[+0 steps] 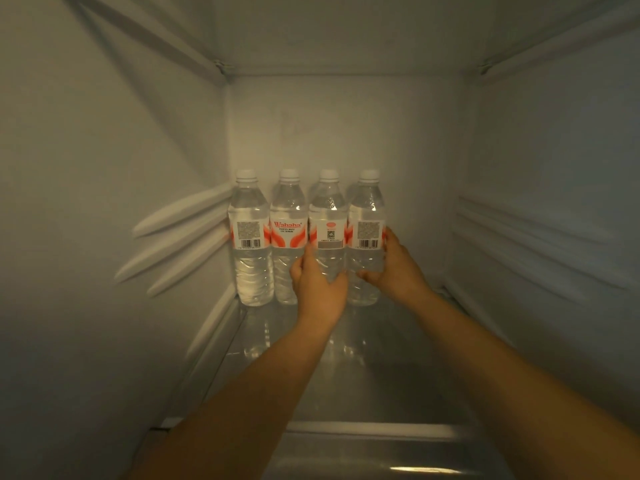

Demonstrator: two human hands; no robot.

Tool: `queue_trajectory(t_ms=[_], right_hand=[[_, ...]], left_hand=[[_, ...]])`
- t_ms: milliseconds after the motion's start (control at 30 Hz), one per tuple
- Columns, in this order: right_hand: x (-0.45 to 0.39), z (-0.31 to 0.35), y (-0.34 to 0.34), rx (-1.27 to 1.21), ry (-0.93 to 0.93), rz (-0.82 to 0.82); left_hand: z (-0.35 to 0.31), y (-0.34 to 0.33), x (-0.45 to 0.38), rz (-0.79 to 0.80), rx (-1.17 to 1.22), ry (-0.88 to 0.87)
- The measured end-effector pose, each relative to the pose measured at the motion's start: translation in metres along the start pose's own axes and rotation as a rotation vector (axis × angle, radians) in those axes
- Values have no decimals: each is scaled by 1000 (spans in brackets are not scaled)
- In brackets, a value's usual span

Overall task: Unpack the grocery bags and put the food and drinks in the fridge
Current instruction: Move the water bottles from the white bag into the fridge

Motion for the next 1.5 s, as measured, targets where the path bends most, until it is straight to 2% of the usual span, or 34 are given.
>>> queue_trajectory(t_ms=[167,500,700,767,867,967,1167,1300,1500], right_hand=[[22,16,33,162,-16,10],[132,68,66,410,56,64],[220,100,86,455,80,-12],[260,112,90,472,107,-54],[327,125,93,504,83,-91],[402,127,96,494,9,-109],[576,97,113,558,-280,-68],[687,73,141,569,-479,-99],[855,40,210,585,-758,-146]], left_hand=[[-15,16,19,148,-91,-28],[-45,50,91,222,-594,-266],[-83,64,171,308,-731,-547],[-89,71,210,361,-718,-643],[-84,80,267,448,-648,-695],[-66,82,326,549,-618,-683],[-21,59,466,808,-613,-637],[-1,28,564,1010,-605,-648],[-6,-34,721,1264,-531,-652]])
Point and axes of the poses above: each hand's wrist, its own x-axis away from the middle knuckle, its own y-axis out of the back of the hand, z = x × y, the point moved 10 cm from there along -x, towards the middle knuckle, and after that the axes turned 5 degrees about y, right-handed, at the moved point
